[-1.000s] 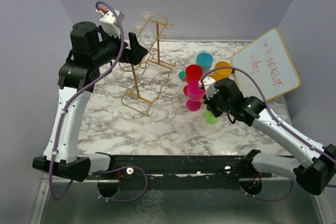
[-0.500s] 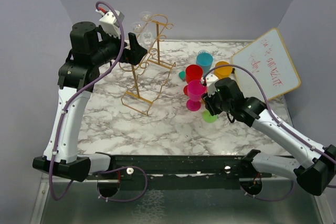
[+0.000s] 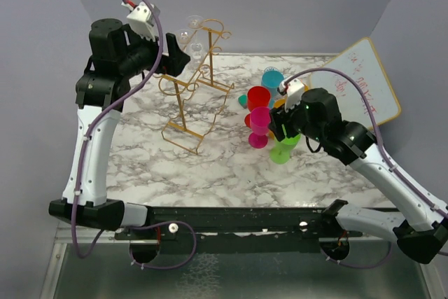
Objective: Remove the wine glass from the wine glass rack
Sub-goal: Place the wine glass at the center of the board, then pick up the wine glass from the wine rack.
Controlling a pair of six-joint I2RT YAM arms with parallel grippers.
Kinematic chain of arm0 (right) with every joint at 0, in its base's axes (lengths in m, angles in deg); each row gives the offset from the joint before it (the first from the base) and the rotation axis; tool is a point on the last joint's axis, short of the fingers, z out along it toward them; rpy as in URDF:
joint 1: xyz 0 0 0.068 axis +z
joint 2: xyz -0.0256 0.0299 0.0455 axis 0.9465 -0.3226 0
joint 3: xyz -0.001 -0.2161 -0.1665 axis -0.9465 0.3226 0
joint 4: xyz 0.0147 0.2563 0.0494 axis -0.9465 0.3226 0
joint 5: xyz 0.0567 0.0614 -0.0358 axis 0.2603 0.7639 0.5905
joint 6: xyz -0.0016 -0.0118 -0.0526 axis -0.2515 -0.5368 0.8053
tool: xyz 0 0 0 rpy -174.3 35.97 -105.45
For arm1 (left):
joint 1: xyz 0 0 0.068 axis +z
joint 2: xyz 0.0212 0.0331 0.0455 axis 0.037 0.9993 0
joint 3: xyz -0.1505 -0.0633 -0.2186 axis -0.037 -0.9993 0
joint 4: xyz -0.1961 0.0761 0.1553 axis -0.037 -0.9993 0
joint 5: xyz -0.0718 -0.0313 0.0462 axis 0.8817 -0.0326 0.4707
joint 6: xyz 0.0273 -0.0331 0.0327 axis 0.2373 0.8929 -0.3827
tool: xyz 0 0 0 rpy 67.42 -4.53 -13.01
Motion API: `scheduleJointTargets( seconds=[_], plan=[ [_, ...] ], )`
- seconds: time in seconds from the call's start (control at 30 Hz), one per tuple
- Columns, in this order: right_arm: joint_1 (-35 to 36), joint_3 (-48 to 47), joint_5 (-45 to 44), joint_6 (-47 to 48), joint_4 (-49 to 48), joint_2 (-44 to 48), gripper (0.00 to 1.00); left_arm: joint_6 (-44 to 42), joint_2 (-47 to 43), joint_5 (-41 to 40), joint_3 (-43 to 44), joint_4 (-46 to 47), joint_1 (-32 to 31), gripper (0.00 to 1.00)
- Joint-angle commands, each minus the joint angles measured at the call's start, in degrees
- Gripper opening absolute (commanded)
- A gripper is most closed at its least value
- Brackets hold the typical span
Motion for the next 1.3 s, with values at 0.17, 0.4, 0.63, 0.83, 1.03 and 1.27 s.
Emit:
scheduleJointTargets(
  seconds=[0.17,0.4,0.63,0.83,1.03,1.27],
  plan=[
    [0.2,-8.7,5.0,-10.7,0.0,-5.2,0.67,2.4,10.1,6.3,10.6,1.5,10.7,0.99],
    [0.2,-10.8,8.7,-12.8,-4.7,-5.8,0.68,7.1,13.6,12.8,8.8,8.2,16.3,0.98],
    [0.2,-11.2,7.5,-14.1,-5.2,-6.4,0.69,18.3,19.2,18.8,10.0,17.0,17.5,0.89],
    [0.2,-10.0,5.8,-15.1,-4.9,-4.7,0.69,22.4,23.8,24.6,10.6,23.4,17.7,0.87],
    [0.2,-9.9,3.3,-15.4,-3.6,-4.5,0.69,26.9,28.8,25.2,12.8,26.6,17.6,0.81],
    [0.2,-10.5,2.1,-17.0,-2.5,-4.9,0.69,28.9,34.0,28.0,17.0,26.9,16.6,0.75]
  ],
)
